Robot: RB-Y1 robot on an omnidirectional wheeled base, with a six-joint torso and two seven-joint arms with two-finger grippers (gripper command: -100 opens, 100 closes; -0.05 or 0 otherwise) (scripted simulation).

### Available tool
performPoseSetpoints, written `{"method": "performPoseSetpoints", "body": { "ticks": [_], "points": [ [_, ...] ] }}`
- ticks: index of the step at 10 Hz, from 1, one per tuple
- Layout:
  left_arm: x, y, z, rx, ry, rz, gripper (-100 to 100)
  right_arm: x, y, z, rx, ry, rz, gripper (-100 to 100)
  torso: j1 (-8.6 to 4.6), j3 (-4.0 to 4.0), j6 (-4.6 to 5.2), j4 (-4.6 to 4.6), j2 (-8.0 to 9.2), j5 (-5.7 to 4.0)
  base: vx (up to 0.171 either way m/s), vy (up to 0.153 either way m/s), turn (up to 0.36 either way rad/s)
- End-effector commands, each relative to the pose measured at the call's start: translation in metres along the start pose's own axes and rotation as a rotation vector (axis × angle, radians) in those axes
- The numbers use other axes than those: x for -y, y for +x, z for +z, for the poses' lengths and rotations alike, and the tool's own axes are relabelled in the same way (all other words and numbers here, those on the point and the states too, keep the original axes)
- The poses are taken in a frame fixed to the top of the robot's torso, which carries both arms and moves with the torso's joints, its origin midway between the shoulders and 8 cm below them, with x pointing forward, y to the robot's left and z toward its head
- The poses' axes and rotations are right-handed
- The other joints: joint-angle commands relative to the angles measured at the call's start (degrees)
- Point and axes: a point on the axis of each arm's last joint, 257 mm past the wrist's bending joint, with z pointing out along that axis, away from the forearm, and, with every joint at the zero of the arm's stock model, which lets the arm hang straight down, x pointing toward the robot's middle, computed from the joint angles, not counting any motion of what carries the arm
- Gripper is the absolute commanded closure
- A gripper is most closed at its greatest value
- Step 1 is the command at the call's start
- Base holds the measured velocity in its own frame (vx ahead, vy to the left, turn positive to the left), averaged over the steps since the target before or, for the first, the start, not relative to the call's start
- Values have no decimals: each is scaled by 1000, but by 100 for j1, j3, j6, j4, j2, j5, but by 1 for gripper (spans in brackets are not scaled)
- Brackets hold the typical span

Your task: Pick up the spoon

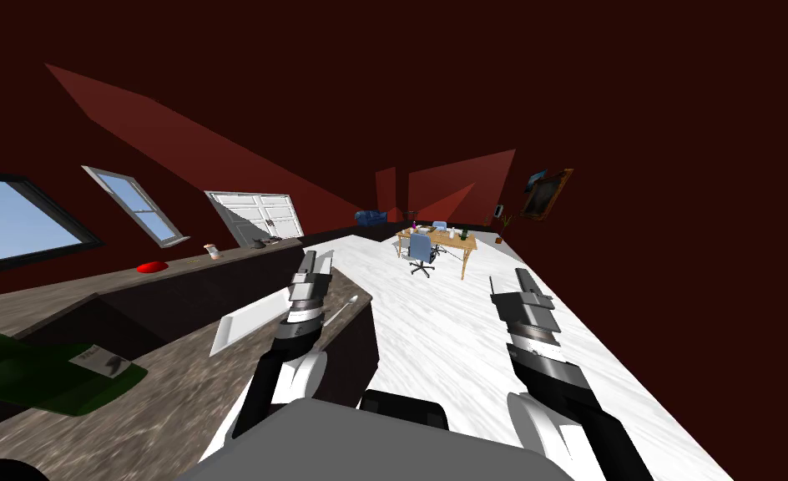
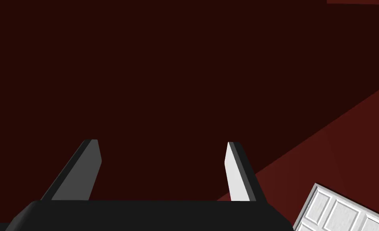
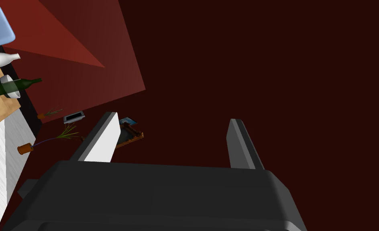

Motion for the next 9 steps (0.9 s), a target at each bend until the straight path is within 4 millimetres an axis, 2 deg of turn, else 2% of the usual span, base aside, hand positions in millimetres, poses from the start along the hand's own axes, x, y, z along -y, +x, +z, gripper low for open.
{"method": "performPoseSetpoints", "body": {
  "ticks": [1, 5, 8, 9],
  "points": [
    [-5, 3, -1, -31, -13, 19, -100, 0, 0, 0, 0, 0, 0, 0, 0, 0, 0, 0, 0, 0, -8, -12, -25],
    [-32, 9, -10, -146, -84, 114, -100, 0, 0, 0, 0, 0, 0, 0, -10, 7, 1, 2, 12, -2, -28, -31, -46],
    [-41, 12, -13, -203, -106, 154, -100, 0, 0, 0, 0, 0, 0, 0, -4, 5, 0, 2, 9, -1, -17, -16, -27],
    [-52, 12, -17, -240, -132, 189, -100, 0, 0, 0, 0, 0, 0, 0, -2, 4, 0, 2, 6, -1, -13, -14, -56]
  ]
}}
